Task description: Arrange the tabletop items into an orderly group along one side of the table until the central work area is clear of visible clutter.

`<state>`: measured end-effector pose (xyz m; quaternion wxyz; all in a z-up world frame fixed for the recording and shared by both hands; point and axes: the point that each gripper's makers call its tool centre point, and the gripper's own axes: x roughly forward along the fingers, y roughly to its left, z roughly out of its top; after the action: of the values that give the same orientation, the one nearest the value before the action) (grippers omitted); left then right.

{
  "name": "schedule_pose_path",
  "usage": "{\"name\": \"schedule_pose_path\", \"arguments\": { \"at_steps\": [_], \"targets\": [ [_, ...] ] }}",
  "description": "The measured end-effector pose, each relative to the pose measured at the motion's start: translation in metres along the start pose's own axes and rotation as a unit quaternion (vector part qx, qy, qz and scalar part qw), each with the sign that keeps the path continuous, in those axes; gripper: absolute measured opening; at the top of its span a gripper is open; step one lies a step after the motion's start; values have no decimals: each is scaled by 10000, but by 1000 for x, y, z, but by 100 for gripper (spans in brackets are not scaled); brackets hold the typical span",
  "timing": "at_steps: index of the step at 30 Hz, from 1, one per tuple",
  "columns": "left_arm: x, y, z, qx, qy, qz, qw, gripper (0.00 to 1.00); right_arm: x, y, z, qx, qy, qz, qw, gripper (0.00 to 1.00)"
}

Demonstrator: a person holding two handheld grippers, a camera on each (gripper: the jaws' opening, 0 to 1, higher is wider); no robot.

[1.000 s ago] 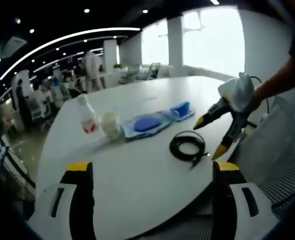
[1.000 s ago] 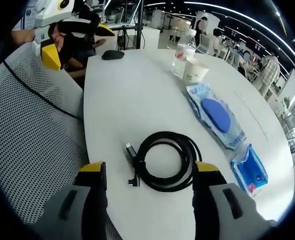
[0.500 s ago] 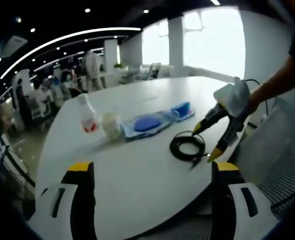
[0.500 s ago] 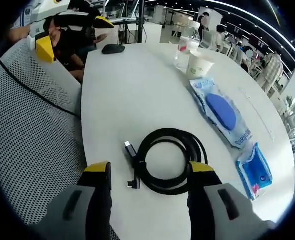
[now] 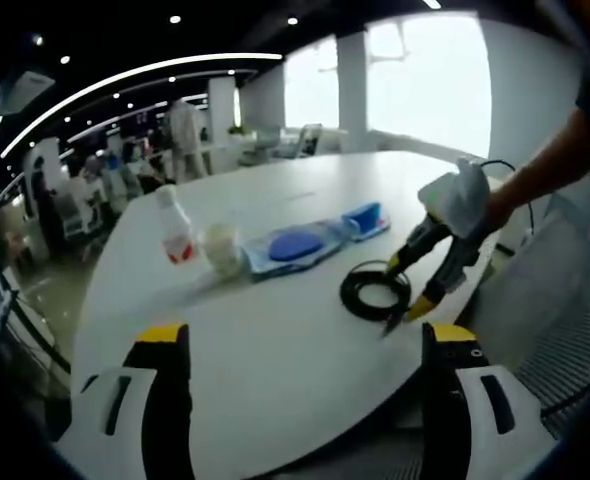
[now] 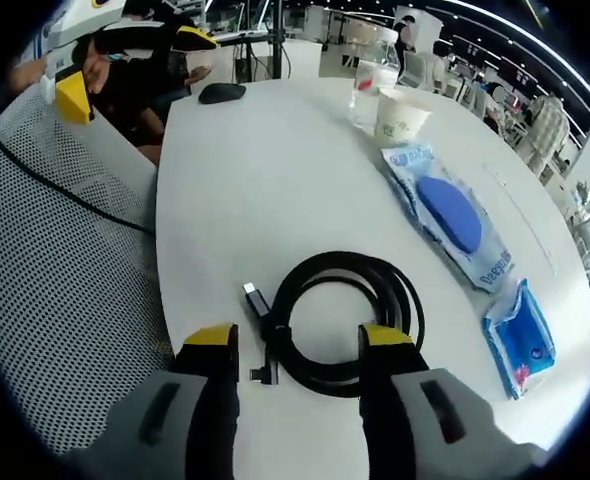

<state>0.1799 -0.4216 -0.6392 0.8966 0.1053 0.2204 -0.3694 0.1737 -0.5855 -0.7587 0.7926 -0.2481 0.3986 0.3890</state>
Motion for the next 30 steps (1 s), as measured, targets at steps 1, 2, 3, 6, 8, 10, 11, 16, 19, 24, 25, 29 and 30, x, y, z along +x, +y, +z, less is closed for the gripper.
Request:
{"name": "schedule_pose_path", "arguments": {
  "at_steps": [1, 2, 3, 6, 8, 10, 11, 16, 19, 24, 25, 29, 30],
  "targets": [
    [0, 0, 0, -3, 4, 2, 10000, 93, 1, 1, 0, 17, 10, 27, 10000, 42],
    [0, 0, 0, -6, 11, -1, 10000, 93, 1, 1, 0, 30, 17, 43, 10000, 40],
    [0, 0, -1, -4, 22, -2, 10000, 92, 2, 1, 1, 35, 13, 53, 10000, 39],
    [0, 0, -1, -9, 33, -1, 10000, 92, 3, 2, 2, 28, -9, 85, 10000, 36],
    [0, 0, -1, -12, 48, -1, 10000, 92, 4, 3, 3, 44, -2, 111, 9999, 33],
    [0, 0, -2, -17, 63, -2, 10000, 92, 6, 3, 3, 63, 11, 146, 9999, 30],
    [0, 0, -2, -18, 67, -3, 10000, 91, 7, 3, 2, 101, 27, 178, 9998, 27],
    [0, 0, -3, -15, 87, -1, 10000, 91, 10, 10, -2, 192, 119, 319, 9992, 19],
    [0, 1, -3, -13, 97, 7, 10000, 91, 11, 12, -4, 220, 154, 327, 9991, 16],
    [1, 1, -4, -19, 114, 9, 9999, 91, 14, 14, -6, 145, 142, 314, 9993, 15],
    [1, 1, -4, -17, 117, 12, 9999, 91, 14, 14, -6, 40, 124, 302, 9995, 14],
    [1, 0, -4, -18, 122, -7, 9999, 90, 14, 15, -5, -57, 101, 333, 9994, 13],
    [1, 0, -4, -21, 124, -15, 9999, 90, 14, 15, -5, -89, 90, 352, 9993, 13]
  ]
}}
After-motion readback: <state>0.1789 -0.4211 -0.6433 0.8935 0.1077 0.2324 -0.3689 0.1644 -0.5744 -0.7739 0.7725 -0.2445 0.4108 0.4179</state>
